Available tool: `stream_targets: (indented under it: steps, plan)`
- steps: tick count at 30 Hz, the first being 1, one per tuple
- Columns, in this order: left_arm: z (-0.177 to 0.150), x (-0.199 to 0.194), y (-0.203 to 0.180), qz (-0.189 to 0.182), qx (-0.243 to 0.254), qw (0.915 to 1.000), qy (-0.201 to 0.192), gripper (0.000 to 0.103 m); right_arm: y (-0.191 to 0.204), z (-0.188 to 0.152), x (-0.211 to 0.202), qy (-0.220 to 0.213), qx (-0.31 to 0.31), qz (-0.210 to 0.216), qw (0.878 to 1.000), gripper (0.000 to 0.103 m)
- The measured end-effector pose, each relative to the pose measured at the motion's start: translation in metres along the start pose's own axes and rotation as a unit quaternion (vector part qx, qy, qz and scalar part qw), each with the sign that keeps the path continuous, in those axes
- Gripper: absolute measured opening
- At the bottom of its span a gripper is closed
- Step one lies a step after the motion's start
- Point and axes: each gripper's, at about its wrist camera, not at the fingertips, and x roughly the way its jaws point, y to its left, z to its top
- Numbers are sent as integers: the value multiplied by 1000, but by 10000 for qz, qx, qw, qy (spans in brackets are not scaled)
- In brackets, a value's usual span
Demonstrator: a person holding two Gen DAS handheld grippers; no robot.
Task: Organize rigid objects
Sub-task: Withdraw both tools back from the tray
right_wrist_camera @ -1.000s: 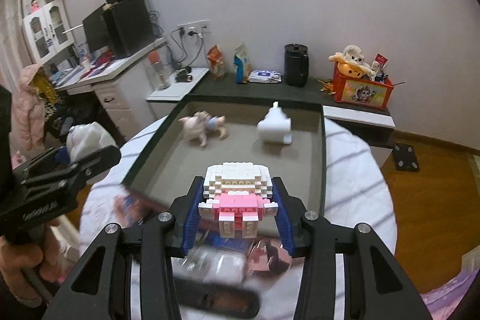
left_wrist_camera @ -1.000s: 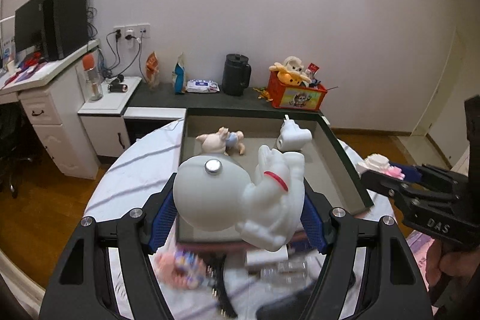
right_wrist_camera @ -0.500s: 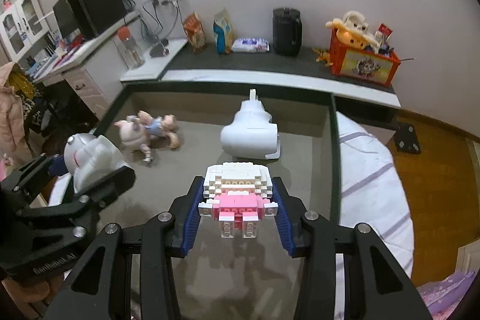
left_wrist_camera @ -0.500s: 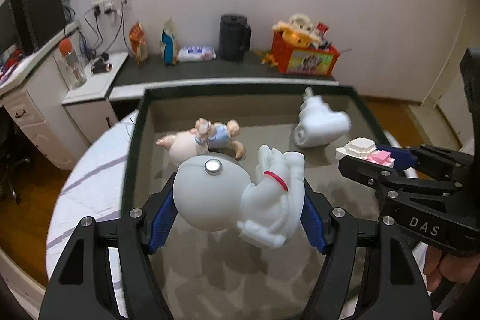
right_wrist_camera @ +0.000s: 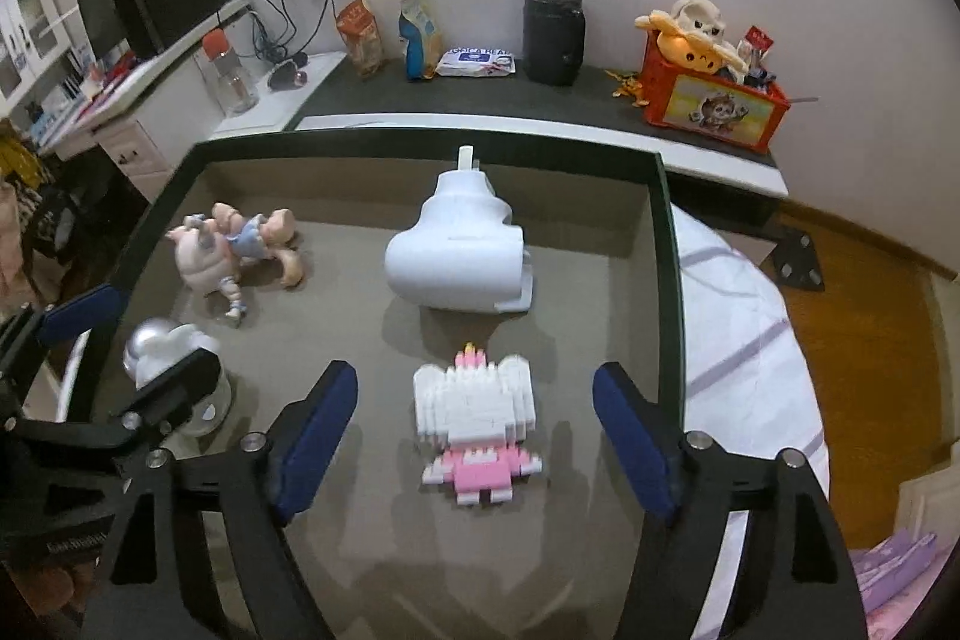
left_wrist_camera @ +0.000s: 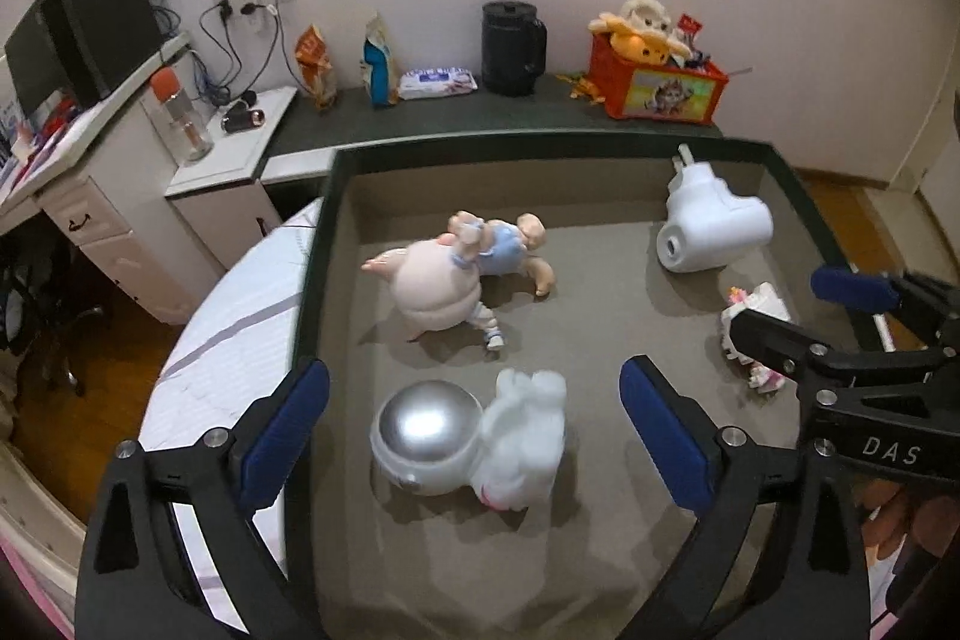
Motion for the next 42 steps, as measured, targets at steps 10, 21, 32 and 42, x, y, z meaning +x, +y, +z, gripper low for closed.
stream_targets:
  steps: [10,21,32,42]
  plan:
    - [-43,-88,25,33,-318,9973,-657,102,6,-41,-79,-660,460,158,9966,86]
    - [-119,-172,45,153,-675,9916,-1091,103,47,-107,-172,-1477,360,-171,9882,86]
    - [-173,-204,43,216,-729,9905,-1145,103,53,-163,-211,-1720,378,-450,9833,86]
    - [-214,-207,37,152,-801,9925,-907,103,48,-202,-214,-1592,457,-579,9845,86]
